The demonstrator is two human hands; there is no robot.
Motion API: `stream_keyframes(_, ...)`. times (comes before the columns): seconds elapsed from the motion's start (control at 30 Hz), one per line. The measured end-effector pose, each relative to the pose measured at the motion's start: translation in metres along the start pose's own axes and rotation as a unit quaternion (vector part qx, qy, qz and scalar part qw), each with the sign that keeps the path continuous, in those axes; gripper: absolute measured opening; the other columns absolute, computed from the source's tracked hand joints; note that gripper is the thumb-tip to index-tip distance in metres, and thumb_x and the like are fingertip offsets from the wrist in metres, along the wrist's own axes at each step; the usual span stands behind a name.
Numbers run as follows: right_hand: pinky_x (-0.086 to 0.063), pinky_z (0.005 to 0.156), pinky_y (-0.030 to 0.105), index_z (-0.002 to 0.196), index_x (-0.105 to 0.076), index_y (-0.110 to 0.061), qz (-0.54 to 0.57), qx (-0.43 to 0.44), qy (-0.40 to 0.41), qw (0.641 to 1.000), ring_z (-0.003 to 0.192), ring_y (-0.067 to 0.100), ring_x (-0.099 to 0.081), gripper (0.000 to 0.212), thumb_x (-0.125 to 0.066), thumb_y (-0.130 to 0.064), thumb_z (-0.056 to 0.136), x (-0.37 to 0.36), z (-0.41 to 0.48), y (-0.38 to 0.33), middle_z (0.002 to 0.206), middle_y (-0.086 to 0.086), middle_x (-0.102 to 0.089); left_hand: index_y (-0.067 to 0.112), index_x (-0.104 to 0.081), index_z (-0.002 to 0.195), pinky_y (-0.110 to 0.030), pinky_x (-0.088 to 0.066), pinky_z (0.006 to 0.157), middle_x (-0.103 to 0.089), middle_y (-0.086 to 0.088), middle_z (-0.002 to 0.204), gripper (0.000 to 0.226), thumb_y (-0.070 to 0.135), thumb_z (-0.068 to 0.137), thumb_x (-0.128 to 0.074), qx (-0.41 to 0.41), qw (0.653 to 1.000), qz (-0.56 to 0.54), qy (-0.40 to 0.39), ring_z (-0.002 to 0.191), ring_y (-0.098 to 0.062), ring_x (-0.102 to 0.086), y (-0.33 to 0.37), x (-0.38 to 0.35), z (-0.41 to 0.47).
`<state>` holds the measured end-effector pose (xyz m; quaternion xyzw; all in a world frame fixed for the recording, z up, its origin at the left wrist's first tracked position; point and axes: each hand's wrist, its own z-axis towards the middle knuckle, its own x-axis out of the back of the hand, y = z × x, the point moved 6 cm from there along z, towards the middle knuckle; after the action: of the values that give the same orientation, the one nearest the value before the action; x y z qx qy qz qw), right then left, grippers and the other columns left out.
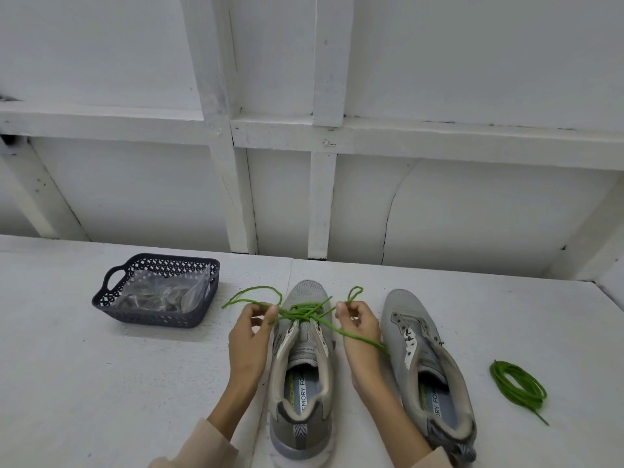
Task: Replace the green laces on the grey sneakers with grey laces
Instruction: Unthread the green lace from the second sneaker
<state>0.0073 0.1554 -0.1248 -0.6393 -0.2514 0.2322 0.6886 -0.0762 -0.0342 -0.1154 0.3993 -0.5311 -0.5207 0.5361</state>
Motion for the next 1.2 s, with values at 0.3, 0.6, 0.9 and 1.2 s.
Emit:
stream_keyframes(0.3,-0.04,0.06,0.019,0.075,-0.061,-0.016,0.0,0.021,0.003,1.0,0.056,-0.003,-0.048,0.017,-0.065,-0.009,0.09,-0.002,-0.004,-0.003,0.068,-0.007,-0.061,0.022,-0.063,0.079,-0.026,-0.043,0.069,-0.066,0.006,0.086,0.02,0.037,0.091,-0.064,-0.014,1.0,0.004,0.019,0.083,-0.006,-0.059,-0.004,0.002,0.002)
stream_keyframes(0.6,-0.045,0.068,0.036,0.072,-0.06,-0.01,-0.019,0.009,-0.051,0.998,0.068,0.022,-0.057,0.02,-0.068,-0.016,0.09,-0.01,0.0,0.006,0.071,0.006,-0.065,0.023,-0.065,0.078,-0.033,-0.05,0.071,-0.069,0.007,0.083,0.027,0.05,0.082,-0.06,-0.001,1.0,0.001,-0.022,0.084,-0.01,-0.064,-0.012,-0.006,-0.001)
stream_keyframes(0.9,-0.045,0.065,0.029,0.073,-0.059,-0.015,-0.018,-0.003,-0.062,0.998,0.06,0.006,-0.056,0.02,-0.065,-0.015,0.092,-0.011,0.0,0.002,0.068,-0.002,-0.067,0.022,-0.066,0.082,-0.029,-0.049,0.069,-0.069,0.01,0.078,0.013,0.033,0.089,-0.066,-0.005,0.999,-0.006,-0.042,0.073,-0.006,-0.062,-0.006,-0.009,0.003)
stream_keyframes(1.2,-0.038,0.058,0.029,0.058,-0.063,-0.021,-0.023,-0.065,-0.032,0.997,0.053,0.011,-0.05,0.041,-0.056,-0.031,0.097,-0.008,0.003,0.006,0.048,-0.011,-0.058,0.006,-0.064,0.075,-0.027,-0.041,0.054,-0.068,-0.002,0.069,0.035,0.039,0.086,-0.07,0.147,0.986,-0.082,0.003,0.052,-0.014,-0.05,-0.022,0.007,0.015)
